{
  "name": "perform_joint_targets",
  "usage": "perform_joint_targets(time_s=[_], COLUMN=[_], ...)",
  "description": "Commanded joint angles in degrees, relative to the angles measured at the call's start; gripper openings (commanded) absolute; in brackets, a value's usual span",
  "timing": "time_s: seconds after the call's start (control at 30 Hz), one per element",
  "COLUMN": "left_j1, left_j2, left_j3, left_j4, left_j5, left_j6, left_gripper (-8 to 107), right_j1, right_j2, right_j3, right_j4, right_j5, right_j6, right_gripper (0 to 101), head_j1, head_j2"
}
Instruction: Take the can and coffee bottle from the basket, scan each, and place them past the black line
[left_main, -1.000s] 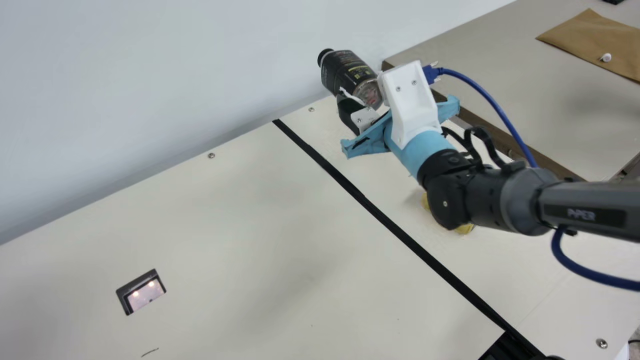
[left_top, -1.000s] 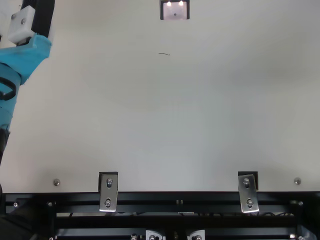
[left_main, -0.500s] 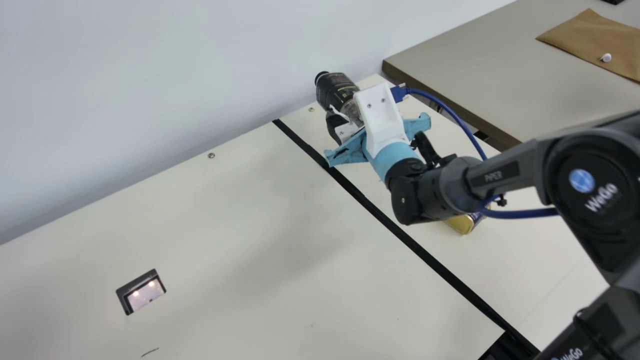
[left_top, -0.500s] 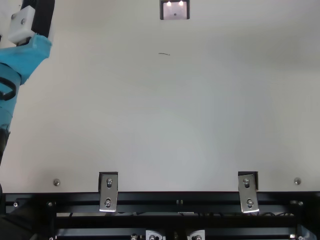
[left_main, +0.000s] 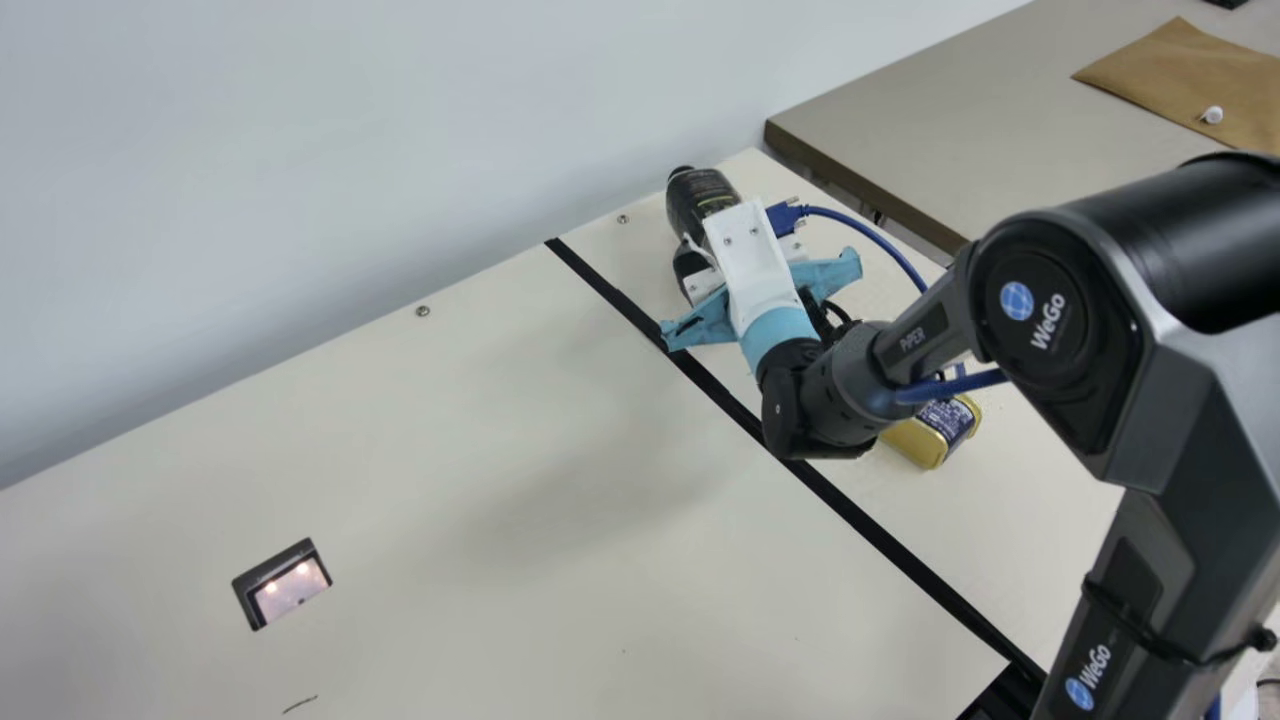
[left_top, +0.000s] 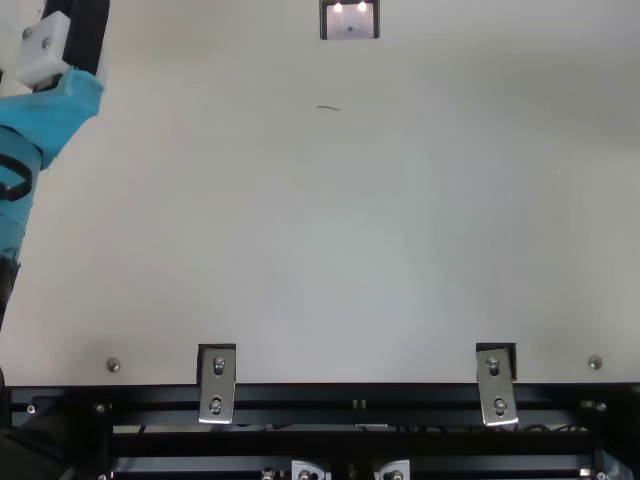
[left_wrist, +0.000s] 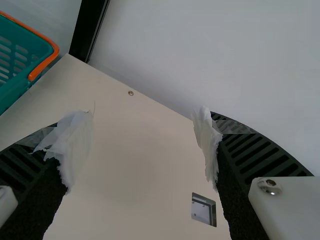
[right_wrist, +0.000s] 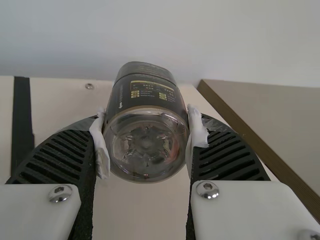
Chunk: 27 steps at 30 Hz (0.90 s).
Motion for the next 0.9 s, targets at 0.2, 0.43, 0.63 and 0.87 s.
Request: perform_joint_targets(time_s=[0.2, 0.43, 0.63, 0.87], left_j1=[0.0, 0.0, 0.0, 0.0], left_j2=[0.0, 0.0, 0.0, 0.0], left_j3=[0.0, 0.0, 0.0, 0.0], left_j4=[0.0, 0.0, 0.0, 0.0], left_j5=[0.0, 0.0, 0.0, 0.0], left_j6=[0.0, 0.0, 0.0, 0.0], left_gripper=[90, 90, 90, 90], right_j1=[-2.1, -3.5, -4.3, -5.1], right_j2=[1.1, 1.3, 0.6, -2.1], right_j3=[0.9, 1.4, 1.9, 3.1], right_j4=[1.3, 1.2, 0.8, 0.8], right_j5=[-0.7, -0.4, 1.6, 2.9], right_j6=[-1.9, -2.5, -2.4, -2.3], right_gripper=[0, 1, 101, 101], head_j1=[-2.2, -2.2, -2.2, -2.2], head_j2=[-1.3, -1.3, -1.3, -1.3])
